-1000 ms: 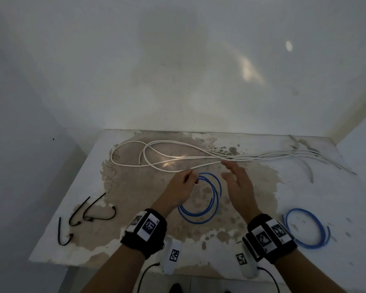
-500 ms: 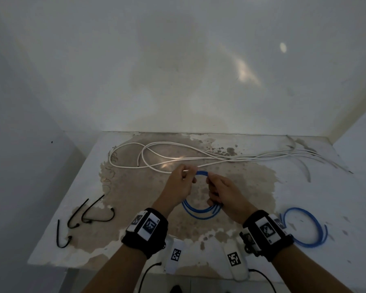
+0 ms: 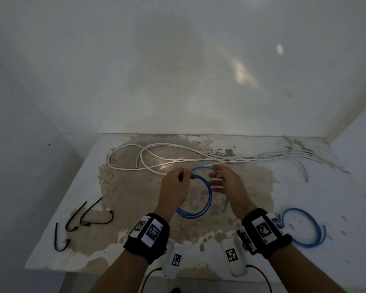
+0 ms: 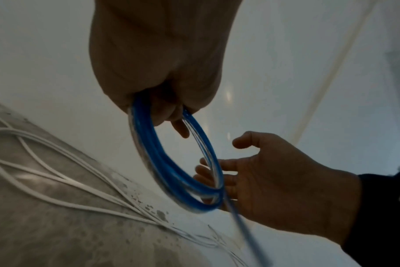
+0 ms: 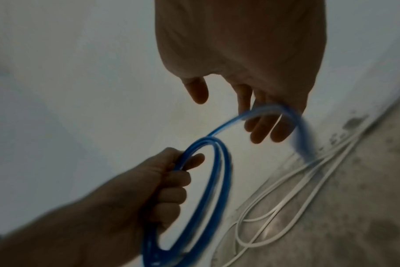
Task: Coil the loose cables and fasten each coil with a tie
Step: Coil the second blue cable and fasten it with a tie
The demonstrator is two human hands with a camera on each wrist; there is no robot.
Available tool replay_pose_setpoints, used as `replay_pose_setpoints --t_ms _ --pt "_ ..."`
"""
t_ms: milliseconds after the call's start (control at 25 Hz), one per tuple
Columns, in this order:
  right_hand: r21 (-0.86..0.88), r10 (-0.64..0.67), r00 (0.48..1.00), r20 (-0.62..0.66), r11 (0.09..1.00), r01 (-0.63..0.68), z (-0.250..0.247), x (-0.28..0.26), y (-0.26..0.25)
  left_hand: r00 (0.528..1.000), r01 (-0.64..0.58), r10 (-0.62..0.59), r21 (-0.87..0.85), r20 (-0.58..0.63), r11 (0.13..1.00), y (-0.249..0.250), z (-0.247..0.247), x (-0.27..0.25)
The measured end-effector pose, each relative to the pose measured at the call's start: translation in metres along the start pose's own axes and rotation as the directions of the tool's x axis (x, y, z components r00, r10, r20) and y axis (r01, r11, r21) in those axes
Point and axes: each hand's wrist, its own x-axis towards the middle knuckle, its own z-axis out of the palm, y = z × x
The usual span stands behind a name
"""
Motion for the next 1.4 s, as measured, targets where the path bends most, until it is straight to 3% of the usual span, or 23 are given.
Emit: replay_pose_setpoints --t_ms 40,120,240,360,520,600,680,800,920,1040,1240,1320,1400 --pt "-0.154 -0.103 0.993 -0.059 0.984 0.093 -0.003 -0.001 -0.001 1.0 -0.018 0.018 0.004 0.019 1.0 -0.001 -0.002 0.001" --pt "-0.315 -0.219 0.975 0.035 0.924 0.218 -0.006 -0.005 -0.002 0.999 -0.029 0.029 0.011 0.038 1.0 0.0 -0.003 0.002" --pt "-0.262 -0.082 0.955 0.286 0.952 0.16 0.002 -0.015 0.001 0.999 0.045 -0.043 -0.079 0.024 0.996 0.002 0.002 0.003" --pt "-0.259 -0.113 0.969 0.221 0.951 0.17 0.009 -0.018 0.005 0.995 0.094 -0.09 -0.154 0.031 0.984 0.005 0.003 0.002" --pt "-0.123 -0.083 0.968 0.238 0.986 0.115 0.007 -0.015 0.005 1.0 -0.009 0.008 -0.083 -0.018 0.997 0.003 0.0 0.004" --pt "0.059 -0.026 0.968 0.25 0.998 0.012 0.007 -0.014 0.004 0.998 -0.026 0.021 -0.078 -0.055 0.997 0.003 0.001 0.004" --pt "0.3 0.059 0.975 0.213 0.946 -0.123 0.01 -0.013 0.003 0.997 0.002 -0.01 -0.109 -0.07 0.994 0.004 0.007 0.002" --pt "0.457 0.11 0.985 0.133 0.875 -0.159 0.013 -0.011 -0.001 0.986 0.15 -0.164 -0.3 -0.023 0.942 0.005 0.02 -0.002" --pt "0.376 0.094 0.982 0.166 0.914 -0.151 0.012 -0.014 -0.003 0.966 0.235 -0.257 -0.457 0.015 0.858 0.008 0.023 -0.004" --pt "0.279 0.068 0.976 0.208 0.952 -0.126 0.014 -0.016 -0.005 0.969 0.223 -0.248 -0.46 0.007 0.86 0.002 0.021 -0.004" --pt "0.078 -0.035 0.989 0.142 0.997 0.024 0.028 -0.016 0.006 0.957 0.286 -0.275 -0.466 0.094 0.837 -0.025 0.017 -0.016" --pt "0.017 -0.048 0.987 0.151 0.999 0.046 0.033 -0.014 0.014 0.942 0.336 -0.305 -0.408 0.14 0.849 -0.048 0.008 -0.025" --pt "-0.077 -0.063 0.981 0.185 0.994 0.078 0.038 -0.011 0.023 0.927 0.376 -0.36 -0.249 0.107 0.892 -0.094 -0.01 -0.034"
